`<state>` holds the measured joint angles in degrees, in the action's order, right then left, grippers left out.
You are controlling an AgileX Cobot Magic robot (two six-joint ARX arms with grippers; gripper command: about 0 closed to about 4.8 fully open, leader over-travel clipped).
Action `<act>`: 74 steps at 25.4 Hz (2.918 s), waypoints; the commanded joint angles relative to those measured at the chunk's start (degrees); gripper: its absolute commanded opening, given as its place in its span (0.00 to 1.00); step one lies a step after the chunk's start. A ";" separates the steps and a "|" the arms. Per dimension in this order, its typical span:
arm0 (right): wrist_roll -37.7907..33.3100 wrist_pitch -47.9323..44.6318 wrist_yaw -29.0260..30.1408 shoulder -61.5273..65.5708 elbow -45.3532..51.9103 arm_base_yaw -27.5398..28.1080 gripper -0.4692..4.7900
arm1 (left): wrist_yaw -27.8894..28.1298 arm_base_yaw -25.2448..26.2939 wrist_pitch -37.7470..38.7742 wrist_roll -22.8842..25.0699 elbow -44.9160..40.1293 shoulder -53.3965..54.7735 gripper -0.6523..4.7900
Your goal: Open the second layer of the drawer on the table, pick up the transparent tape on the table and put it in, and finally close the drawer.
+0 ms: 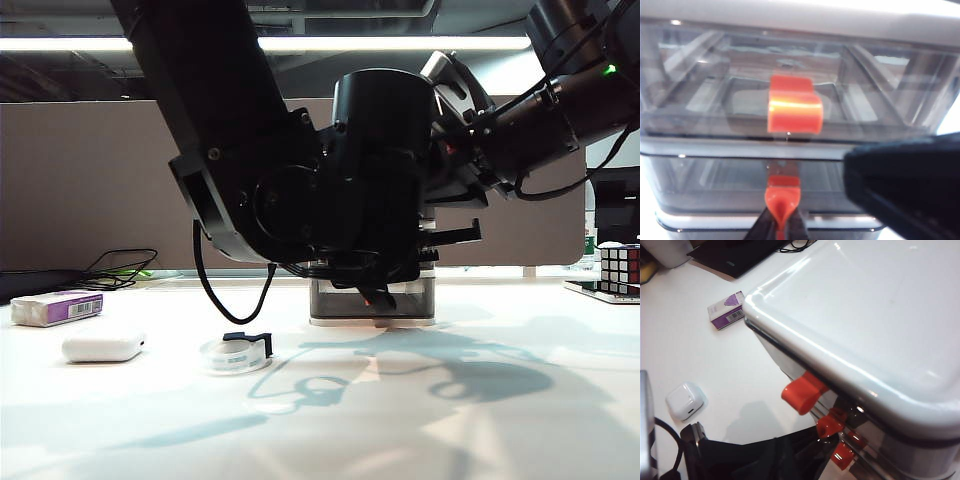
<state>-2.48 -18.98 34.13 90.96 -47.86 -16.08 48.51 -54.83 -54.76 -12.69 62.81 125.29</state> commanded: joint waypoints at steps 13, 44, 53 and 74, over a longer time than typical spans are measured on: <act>1.70 -0.70 0.79 0.68 -4.15 1.57 0.08 | -0.96 1.88 2.45 -3.85 -1.97 0.07 0.11; 1.66 -4.13 2.82 7.74 -9.57 1.55 0.08 | -2.25 -1.88 9.14 -11.67 -11.28 -9.14 0.11; 1.66 -4.11 1.84 7.74 -9.55 1.55 0.08 | -2.23 -6.36 14.99 -16.79 -11.28 -9.29 0.11; 1.66 -3.91 2.03 7.74 -9.53 1.53 0.08 | -2.14 -7.23 17.51 -16.28 -11.28 -11.39 0.36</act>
<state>-0.82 -22.00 36.18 98.87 -56.99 -14.48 46.35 -62.15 -37.04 -29.36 51.42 114.50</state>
